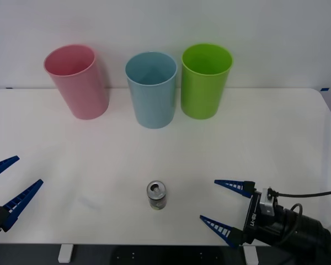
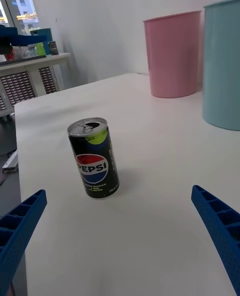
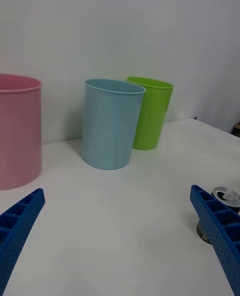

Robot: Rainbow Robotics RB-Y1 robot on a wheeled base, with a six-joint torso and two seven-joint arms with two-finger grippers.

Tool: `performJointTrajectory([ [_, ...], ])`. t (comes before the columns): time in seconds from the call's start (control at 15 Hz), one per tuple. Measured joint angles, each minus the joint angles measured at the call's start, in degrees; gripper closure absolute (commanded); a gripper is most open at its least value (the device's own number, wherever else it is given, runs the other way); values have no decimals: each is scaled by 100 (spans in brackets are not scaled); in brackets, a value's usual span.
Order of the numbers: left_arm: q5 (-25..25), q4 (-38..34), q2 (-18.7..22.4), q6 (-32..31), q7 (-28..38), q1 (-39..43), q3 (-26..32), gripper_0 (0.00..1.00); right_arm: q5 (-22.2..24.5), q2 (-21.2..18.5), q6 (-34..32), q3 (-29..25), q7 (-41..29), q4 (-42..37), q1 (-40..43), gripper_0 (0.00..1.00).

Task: Grasp the object on the table and drop it into the matching bin: aluminum can to the light blue bin, PET bottle to the pink bin.

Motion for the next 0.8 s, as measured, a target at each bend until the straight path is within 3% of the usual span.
performJointTrajectory([
  [0.27, 0, 0, 0, 0, 0, 0, 0, 0, 106, 234, 484, 305, 467, 0, -140, 0],
  [0.8, 0, 0, 0, 0, 0, 0, 0, 0, 133, 390, 1470, 1170, 668, 0, -420, 0],
])
